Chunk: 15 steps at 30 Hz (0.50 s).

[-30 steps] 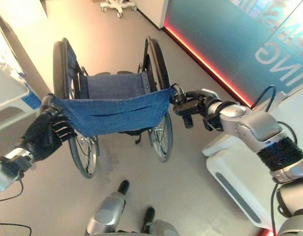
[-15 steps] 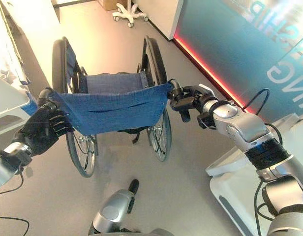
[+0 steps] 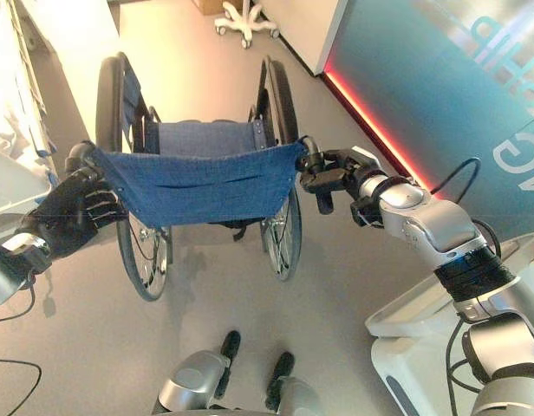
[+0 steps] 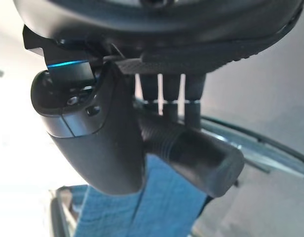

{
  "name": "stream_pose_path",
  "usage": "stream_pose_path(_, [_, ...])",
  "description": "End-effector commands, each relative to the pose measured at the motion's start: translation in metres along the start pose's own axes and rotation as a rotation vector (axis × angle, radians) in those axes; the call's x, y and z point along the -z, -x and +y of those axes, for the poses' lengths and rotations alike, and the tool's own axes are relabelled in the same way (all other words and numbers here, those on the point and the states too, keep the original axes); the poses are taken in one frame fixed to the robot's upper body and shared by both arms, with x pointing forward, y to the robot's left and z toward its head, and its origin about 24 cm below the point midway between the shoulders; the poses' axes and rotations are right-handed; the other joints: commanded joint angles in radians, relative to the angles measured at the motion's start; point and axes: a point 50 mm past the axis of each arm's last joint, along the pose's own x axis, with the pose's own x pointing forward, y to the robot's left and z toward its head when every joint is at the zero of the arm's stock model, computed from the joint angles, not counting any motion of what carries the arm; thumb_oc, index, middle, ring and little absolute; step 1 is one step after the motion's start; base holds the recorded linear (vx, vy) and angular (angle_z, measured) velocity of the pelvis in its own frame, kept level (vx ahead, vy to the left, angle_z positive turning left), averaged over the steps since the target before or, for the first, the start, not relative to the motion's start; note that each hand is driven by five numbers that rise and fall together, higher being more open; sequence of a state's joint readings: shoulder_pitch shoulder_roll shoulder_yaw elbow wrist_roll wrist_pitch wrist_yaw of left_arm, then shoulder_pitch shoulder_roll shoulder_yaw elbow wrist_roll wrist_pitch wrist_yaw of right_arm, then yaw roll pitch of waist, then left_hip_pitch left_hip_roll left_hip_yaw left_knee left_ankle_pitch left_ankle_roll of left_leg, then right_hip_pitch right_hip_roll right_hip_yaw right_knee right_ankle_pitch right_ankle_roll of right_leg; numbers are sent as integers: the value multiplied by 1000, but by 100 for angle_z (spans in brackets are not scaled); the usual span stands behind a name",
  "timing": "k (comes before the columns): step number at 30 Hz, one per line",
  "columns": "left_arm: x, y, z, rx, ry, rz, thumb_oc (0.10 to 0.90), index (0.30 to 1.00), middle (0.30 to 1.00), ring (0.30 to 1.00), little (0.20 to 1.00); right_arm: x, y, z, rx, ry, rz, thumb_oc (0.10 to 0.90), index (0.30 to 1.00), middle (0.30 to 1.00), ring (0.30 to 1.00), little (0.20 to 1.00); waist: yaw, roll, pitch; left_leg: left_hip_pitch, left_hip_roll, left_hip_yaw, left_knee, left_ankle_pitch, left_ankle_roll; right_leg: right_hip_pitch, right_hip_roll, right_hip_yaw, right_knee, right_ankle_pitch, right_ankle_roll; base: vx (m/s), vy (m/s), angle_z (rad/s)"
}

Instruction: Push the wheelchair next to the bed

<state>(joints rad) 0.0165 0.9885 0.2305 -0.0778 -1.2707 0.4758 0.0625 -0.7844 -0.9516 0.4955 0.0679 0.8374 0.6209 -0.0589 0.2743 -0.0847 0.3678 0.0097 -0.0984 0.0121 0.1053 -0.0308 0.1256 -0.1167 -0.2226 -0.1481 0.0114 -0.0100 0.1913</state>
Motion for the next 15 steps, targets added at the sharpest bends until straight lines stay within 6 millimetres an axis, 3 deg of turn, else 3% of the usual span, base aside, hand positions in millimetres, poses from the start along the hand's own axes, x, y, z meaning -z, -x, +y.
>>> stream_pose_path(1, [-39,3,-40,227,-19,-247,400,300,300,300,300,-91,29,15,-105,91,-364,400,300,300,300,300,-76,-20,-119,61,32,-110,135,-130,-121,19,39,-15,-59,215,14,441,-213,55])
stream_pose_path(4, [-24,4,-40,227,-3,-228,400,300,300,300,300,-91,28,13,-125,108,-350,400,300,300,300,300,-81,-23,-149,77,55,-123,170,-83,-138,34,63,-33,-24,185,-4,436,-159,49])
stream_pose_path(7, [-18,4,-41,216,25,-219,400,300,300,300,300,-93,26,16,-153,127,-336,400,300,300,300,300,-95,-15,-179,86,97,-117,246,37,-187,43,101,-49,21,138,-56,326,-111,40])
stream_pose_path(10, [-14,6,-41,197,60,-218,400,300,300,300,300,-91,23,23,-175,158,-323,400,300,300,300,300,-93,-23,-182,15,91,-103,499,156,-215,90,124,-84,22,100,-116,299,-205,23])
stream_pose_path(12, [-13,6,-40,184,67,-224,400,300,300,300,300,-91,23,26,-183,165,-328,400,300,300,300,300,-85,-31,-171,-64,52,-90,666,186,-223,122,131,-93,20,86,-139,287,-196,13])
stream_pose_path(13, [-13,6,-40,182,68,-225,400,300,300,300,300,-91,23,26,-183,165,-329,400,300,300,300,300,-85,-31,-169,-81,51,-84,685,183,-221,126,133,-96,21,84,-143,280,-185,0])
stream_pose_path(15, [-16,6,-36,169,69,-230,400,300,300,300,300,-90,25,26,-184,164,-334,400,300,300,300,300,-75,-33,-149,-160,46,-56,702,133,-195,157,150,-98,25,71,-152,269,-134,-25])
